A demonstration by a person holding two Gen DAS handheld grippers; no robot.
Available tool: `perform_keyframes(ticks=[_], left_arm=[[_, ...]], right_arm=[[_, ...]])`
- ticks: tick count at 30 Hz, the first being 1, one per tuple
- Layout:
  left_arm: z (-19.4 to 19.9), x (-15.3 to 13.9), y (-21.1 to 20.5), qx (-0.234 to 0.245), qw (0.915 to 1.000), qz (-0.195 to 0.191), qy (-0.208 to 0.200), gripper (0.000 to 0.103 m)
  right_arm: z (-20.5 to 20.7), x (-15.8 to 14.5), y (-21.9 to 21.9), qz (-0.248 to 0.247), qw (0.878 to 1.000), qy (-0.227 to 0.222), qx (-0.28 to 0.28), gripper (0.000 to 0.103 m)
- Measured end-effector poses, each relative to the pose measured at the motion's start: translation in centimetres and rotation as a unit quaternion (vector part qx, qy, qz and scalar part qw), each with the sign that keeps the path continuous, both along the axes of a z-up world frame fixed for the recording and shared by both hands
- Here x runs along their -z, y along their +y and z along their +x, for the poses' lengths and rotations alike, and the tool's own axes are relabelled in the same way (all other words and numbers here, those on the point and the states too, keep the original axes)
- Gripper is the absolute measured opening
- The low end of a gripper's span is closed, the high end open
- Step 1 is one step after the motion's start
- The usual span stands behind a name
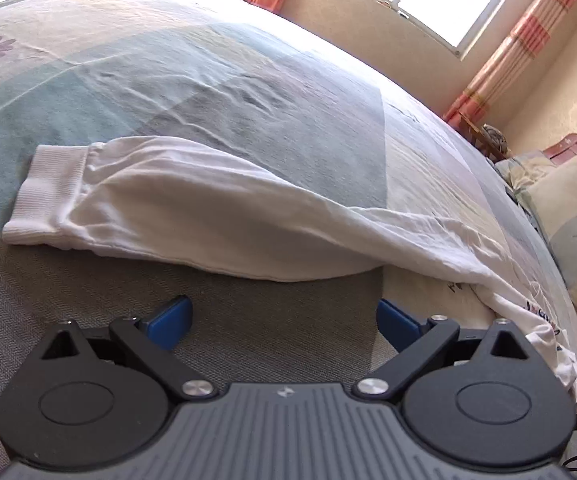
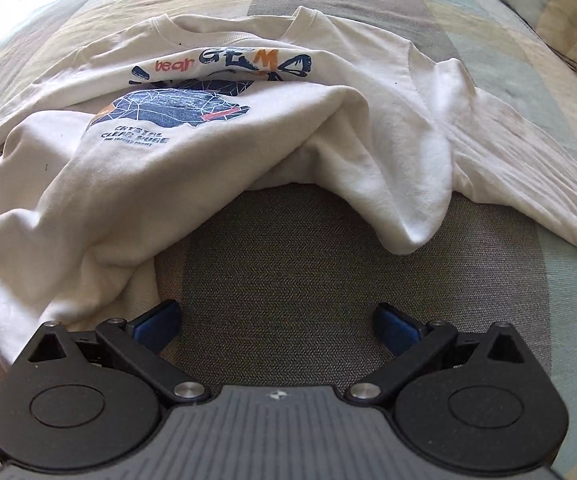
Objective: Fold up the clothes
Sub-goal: 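Move the left gripper to the sweatshirt sleeve cuff and grasp it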
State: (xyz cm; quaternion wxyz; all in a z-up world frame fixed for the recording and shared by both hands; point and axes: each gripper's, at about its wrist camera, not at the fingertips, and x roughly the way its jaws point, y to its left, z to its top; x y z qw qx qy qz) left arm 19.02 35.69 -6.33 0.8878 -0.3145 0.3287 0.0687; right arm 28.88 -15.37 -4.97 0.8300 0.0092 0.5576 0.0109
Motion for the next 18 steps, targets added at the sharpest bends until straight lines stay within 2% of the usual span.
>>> perform_keyframes(ticks=[3,5,6,7,8,11,13,14,16,18], left_arm=[[-1.3,1.1,2.7,-0.052,0.9948,-0.076,-0.044,0.096],[-1.9,2.1,4.1,-0.089,0.9846,-0.129,-0.078,0.094],[-2.0,2.4,4.5,-0.106,0.9809,-0.138,-0.087,0.091],[-2.0,2.6,4.8,-0.12,0.979,-0.138,-0.091,0.083],[-2.0,2.8,5.1,-0.128,0.9777,-0.137,-0.093,0.08],[-2.0,3.5,6.2,-0.17,0.9687,-0.15,-0.101,0.062],[-1.7,4.0,6.9,-0.19,0.9657,-0.149,-0.095,0.037],[-1.5,4.3,7.2,-0.202,0.9626,-0.157,-0.088,0.031],[-1.2,5.1,7.7,-0.226,0.9555,-0.174,-0.076,0.01],[-0.9,5.1,7.7,-0.232,0.9538,-0.178,-0.068,0.008]], right_arm=[[0.2,0.0,0.0,-0.001,1.0,0.006,0.005,0.103],[0.2,0.0,0.1,-0.002,1.0,0.008,0.006,0.103],[0.1,0.0,0.0,-0.002,1.0,0.007,0.007,0.103],[0.1,0.0,0.0,-0.002,1.0,0.006,0.007,0.103],[0.0,0.0,0.0,-0.002,1.0,0.005,0.007,0.103],[0.1,0.1,0.1,-0.001,1.0,0.004,0.007,0.103],[0.2,0.2,0.1,0.0,1.0,0.003,0.006,0.103],[0.3,0.2,0.1,0.001,1.0,0.002,0.005,0.103],[0.3,0.2,0.1,0.001,1.0,-0.001,0.004,0.103],[0.2,0.2,0.1,0.001,1.0,-0.003,0.004,0.103]])
